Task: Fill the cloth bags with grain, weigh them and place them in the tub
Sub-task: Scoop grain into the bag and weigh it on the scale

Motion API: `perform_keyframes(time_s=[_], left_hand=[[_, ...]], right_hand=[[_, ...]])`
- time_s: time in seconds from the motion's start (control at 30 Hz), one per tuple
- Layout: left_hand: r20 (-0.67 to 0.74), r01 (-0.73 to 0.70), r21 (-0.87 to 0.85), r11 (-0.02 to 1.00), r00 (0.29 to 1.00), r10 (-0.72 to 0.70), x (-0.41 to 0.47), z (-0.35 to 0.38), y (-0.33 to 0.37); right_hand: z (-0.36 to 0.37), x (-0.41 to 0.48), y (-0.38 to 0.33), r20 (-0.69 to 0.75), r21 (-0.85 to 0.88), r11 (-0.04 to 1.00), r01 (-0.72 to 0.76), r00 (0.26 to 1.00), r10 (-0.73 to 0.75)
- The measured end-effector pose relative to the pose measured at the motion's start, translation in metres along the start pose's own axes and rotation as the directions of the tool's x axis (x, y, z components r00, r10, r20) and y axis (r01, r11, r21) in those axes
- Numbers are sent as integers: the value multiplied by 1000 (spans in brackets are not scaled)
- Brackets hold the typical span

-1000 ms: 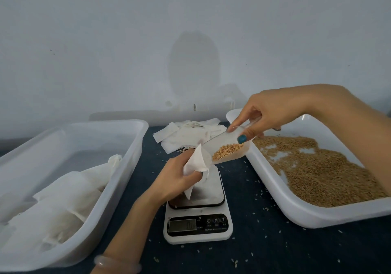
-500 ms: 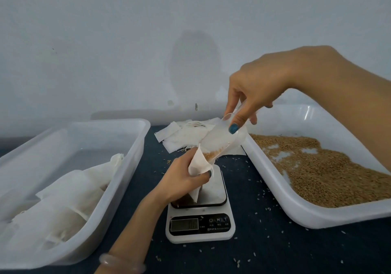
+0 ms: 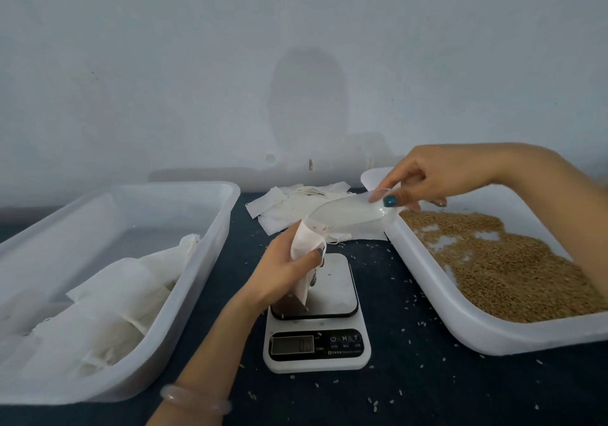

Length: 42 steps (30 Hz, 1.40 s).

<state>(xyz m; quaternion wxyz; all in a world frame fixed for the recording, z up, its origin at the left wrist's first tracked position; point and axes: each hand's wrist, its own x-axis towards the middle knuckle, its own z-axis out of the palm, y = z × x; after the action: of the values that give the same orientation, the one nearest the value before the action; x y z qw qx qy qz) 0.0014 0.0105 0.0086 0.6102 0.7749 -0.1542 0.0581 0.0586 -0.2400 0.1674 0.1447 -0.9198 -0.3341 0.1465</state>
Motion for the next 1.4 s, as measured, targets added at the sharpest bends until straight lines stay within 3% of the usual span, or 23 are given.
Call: perform_keyframes(time_s=[0.17, 0.23, 0.33, 0.43, 0.53, 0.67, 0.77, 0.87, 0.97, 1.07, 1.2, 1.3, 1.4], left_hand=[[-29, 18, -2, 1000, 999, -18, 1, -1, -2], [-42, 12, 5, 1000, 999, -12, 1, -1, -3], [-52, 15, 27, 1000, 999, -14, 2, -1, -5], [-51, 4, 36, 999, 999, -2, 1, 0, -5], [-44, 3, 21, 1000, 999, -2, 1, 0, -6], [-40, 16, 25, 1000, 999, -15, 2, 0, -8], [-38, 15, 27, 1000, 999, -14, 2, 1, -8], [-39, 14, 34, 999, 999, -13, 2, -1, -7], [-33, 13, 28, 1000, 999, -12, 2, 0, -7], [-35, 9, 82, 997, 999, -6, 2, -1, -8], [-25, 4, 135, 991, 1000, -1, 2, -1, -7], [-25, 0, 123, 992, 1000, 4, 2, -1, -7], [-26, 1, 134, 991, 1000, 3, 2, -1, -6]], right_hand=[[23, -3, 47, -53, 266, 962, -67, 995, 84], [26, -1, 74, -129, 369, 915, -164, 966, 226], [32, 4, 109, -195, 481, 801, -357, 847, 495], [50, 16, 128, -209, 242, 727, -643, 697, 686], [71, 23, 133, -260, -11, 630, -777, 610, 748], [89, 30, 124, -352, -113, 693, -712, 681, 642], [91, 40, 116, -243, -63, 779, -624, 766, 595], [83, 42, 114, -140, 106, 805, -583, 793, 593], [73, 37, 122, -164, 353, 741, -571, 742, 650], [63, 28, 136, -246, 393, 718, -575, 687, 684], [51, 15, 143, -337, 429, 746, -510, 676, 655], [37, 6, 131, -419, 378, 837, -395, 733, 535], [23, -3, 105, -342, 472, 855, -215, 850, 402]])
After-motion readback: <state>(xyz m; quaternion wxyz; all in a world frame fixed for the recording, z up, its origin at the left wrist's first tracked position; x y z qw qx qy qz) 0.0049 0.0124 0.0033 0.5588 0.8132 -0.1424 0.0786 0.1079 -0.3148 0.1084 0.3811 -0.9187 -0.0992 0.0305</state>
